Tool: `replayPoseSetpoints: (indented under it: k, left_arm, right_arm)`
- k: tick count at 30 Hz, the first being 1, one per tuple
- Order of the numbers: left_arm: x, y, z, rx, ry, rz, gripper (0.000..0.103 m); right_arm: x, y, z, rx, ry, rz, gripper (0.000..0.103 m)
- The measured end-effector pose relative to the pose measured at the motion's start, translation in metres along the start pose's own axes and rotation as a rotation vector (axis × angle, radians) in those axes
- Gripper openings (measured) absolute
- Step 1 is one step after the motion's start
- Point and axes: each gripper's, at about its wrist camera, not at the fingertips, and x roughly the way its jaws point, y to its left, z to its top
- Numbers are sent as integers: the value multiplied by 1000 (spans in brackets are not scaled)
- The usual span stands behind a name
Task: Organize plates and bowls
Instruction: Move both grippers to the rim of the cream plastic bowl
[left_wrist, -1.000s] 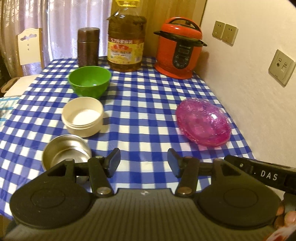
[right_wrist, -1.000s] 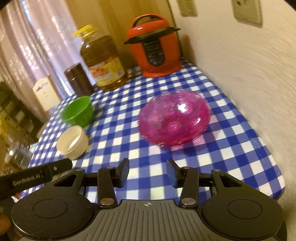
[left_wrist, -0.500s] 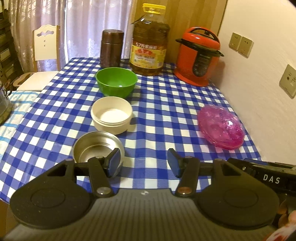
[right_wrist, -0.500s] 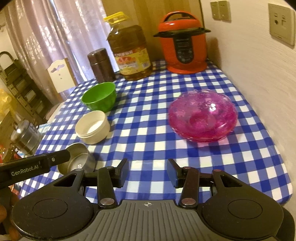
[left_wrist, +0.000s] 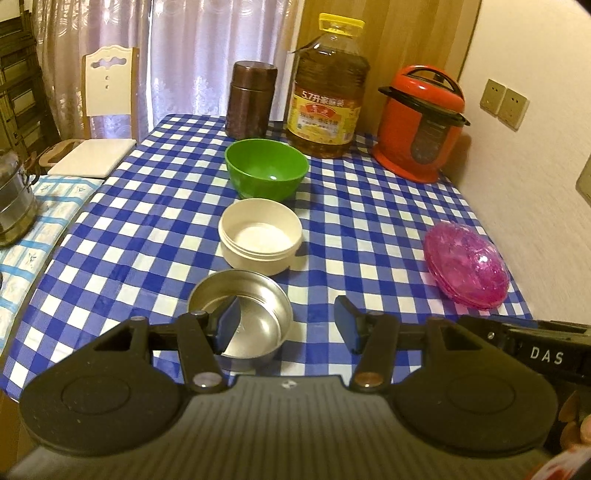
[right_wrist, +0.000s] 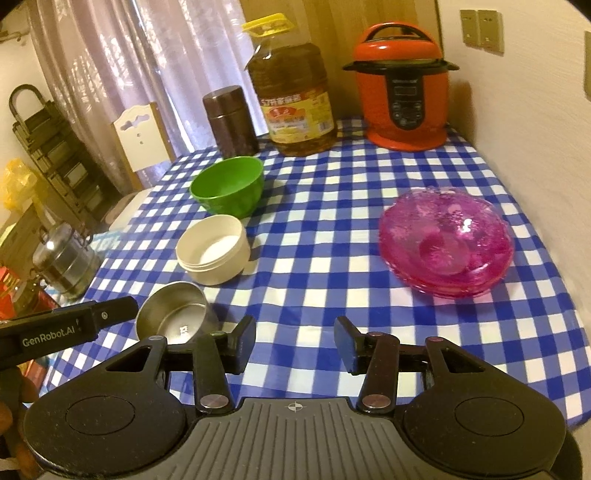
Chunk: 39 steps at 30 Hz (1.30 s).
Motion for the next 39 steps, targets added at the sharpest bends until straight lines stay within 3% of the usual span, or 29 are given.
replayPoseSetpoints:
  k: [20,33,39]
  left_arm:
    - [34,38,26,-33,3,40,52]
    - [100,67,49,-84,35,43,51]
    - [134,77,56,-108,54,31,46]
  right_arm:
    - [43,24,22,-16,10,30,48]
    - [110,32,50,1,21,70,48]
    - [144,24,61,34,33,85,48]
